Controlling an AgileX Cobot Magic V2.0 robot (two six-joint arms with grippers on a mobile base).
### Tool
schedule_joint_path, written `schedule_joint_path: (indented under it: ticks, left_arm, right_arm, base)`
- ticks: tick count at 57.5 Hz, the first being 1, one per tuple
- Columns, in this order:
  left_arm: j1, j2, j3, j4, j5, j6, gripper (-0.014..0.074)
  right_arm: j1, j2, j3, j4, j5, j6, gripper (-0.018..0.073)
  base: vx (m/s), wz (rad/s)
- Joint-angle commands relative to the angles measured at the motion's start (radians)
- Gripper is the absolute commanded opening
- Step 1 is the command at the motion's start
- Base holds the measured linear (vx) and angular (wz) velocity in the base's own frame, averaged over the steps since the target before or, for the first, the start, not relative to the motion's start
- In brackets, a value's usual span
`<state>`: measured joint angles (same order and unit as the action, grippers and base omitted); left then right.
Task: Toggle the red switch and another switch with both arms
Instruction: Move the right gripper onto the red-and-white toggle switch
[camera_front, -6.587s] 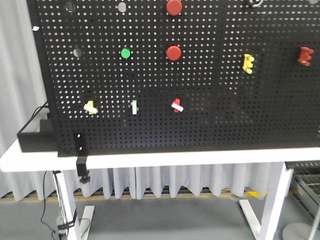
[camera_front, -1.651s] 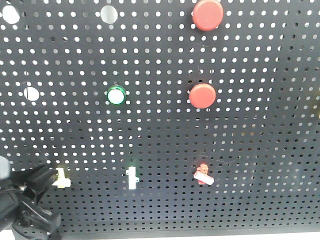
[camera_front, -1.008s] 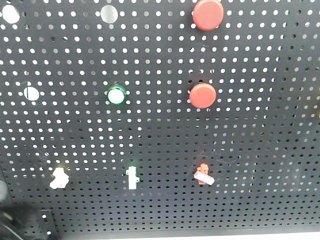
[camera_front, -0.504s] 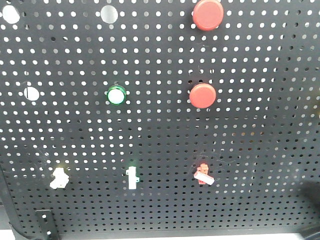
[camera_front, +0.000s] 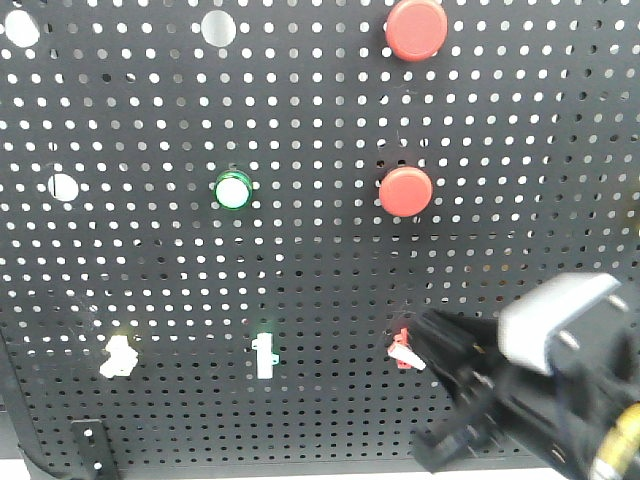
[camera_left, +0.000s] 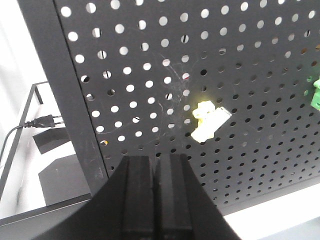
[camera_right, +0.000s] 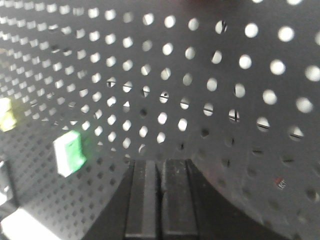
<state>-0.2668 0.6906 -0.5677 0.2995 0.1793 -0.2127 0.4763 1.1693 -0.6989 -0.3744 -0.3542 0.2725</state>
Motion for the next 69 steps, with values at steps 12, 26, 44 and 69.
schedule_joint_path:
  ticks: [12,26,44,69]
  left_arm:
    - [-0.007,-0.002,-0.032,-0.006,-0.072,-0.006,0.0003]
    - [-0.007,-0.002,-0.032,-0.006,-0.072,-0.005,0.0003]
    - [-0.007,-0.002,-0.032,-0.006,-0.072,-0.005,0.0003]
    - [-0.007,-0.002,-0.032,-0.006,-0.041,-0.006,0.0003]
  right_arm:
    - [0.0,0.055,-0.062,0.01,-0.124,0.0,-0.0006]
    - [0.0,0.16,-0.061,0.01,0.031,0.012,-0.0006]
    - [0.0,0.096,-0.061,0.017,0.153,0.076,-0.0006]
    - [0.085,0.091,-0.058,0.008,0.238,0.139,-0.0006]
  base:
    - [0.0,0.0]
    - [0.0,0.0]
    - [0.0,0.0]
    - [0.0,0.0]
